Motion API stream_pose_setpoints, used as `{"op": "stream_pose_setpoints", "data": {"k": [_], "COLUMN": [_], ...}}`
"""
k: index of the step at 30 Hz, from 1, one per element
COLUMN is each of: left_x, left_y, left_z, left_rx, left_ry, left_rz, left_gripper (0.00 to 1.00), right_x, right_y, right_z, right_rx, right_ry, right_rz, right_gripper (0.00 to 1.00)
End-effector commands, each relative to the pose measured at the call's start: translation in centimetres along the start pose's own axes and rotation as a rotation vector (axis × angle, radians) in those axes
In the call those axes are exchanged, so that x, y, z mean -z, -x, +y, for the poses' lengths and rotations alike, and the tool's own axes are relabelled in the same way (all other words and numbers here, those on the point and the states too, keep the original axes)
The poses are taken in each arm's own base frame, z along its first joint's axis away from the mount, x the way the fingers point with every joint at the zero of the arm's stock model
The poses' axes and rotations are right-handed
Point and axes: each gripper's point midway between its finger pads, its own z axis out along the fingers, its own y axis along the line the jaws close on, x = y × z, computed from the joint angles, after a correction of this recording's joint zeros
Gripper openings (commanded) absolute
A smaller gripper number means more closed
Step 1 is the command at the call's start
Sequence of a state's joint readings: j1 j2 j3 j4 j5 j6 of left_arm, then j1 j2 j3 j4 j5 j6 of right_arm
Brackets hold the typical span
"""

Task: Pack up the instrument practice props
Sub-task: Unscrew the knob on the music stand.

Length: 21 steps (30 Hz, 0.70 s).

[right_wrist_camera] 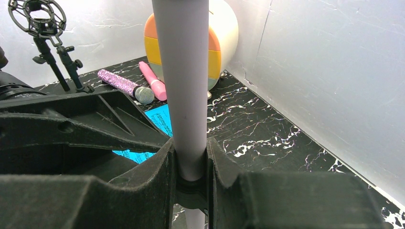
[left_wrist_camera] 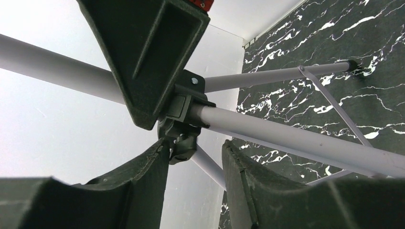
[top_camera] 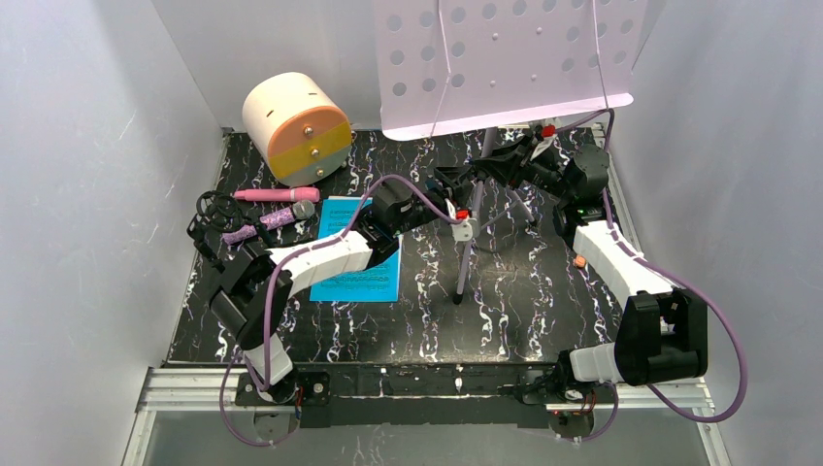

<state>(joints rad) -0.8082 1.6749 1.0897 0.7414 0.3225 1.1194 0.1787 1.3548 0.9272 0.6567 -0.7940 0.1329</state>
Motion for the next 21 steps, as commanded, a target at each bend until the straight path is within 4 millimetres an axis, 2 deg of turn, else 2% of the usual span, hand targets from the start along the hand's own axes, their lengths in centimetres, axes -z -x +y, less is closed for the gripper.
{"op": "stream_pose_setpoints", "data": {"k": [1,4,7,9,12,16,21], "left_x": [-0.5,-0.5,-0.4,-0.2,-0.1,-0.3,-0.2], "left_y": [0.1,-0.2,0.0,0.5,1.2,2.4,2.0], "left_z": [0.6,0.4,0.4,0.4,0.6,1.1,1.9], "left_rx": [0.001,0.04,0.133,0.264,0.468,0.806,1.28], "left_ry": [0.003,0.003,0.012,0.015,0.021,0.056,0.142], "left_rz": [0.009,0.021,0.024,0.014,0.0,-0.011,0.038], "left_gripper": [0.4,0.33,0.16,0.08,0.04,0.03,0.0], "right_x": [0.5,0.4,0.5,0.5,0.5,0.5,0.5], "right_y": [-3.1,-3.1,-3.1,-3.1,-3.1,-3.0,-3.1], "right_z": [-1.4,-1.4,-1.4,-1.3,-1.3,-1.4,-1.3], "right_rx": [-0.123,-0.121,-0.123,-0.121,-0.121,-0.119,-0.122], "right_ry": [-0.07,-0.069,-0.069,-0.068,-0.07,-0.072,-0.071], "right_rz": [0.094,0.093,0.094,0.094,0.093,0.092,0.093], "right_gripper": [0.01,0.01,0.01,0.01,0.01,0.01,0.01]}}
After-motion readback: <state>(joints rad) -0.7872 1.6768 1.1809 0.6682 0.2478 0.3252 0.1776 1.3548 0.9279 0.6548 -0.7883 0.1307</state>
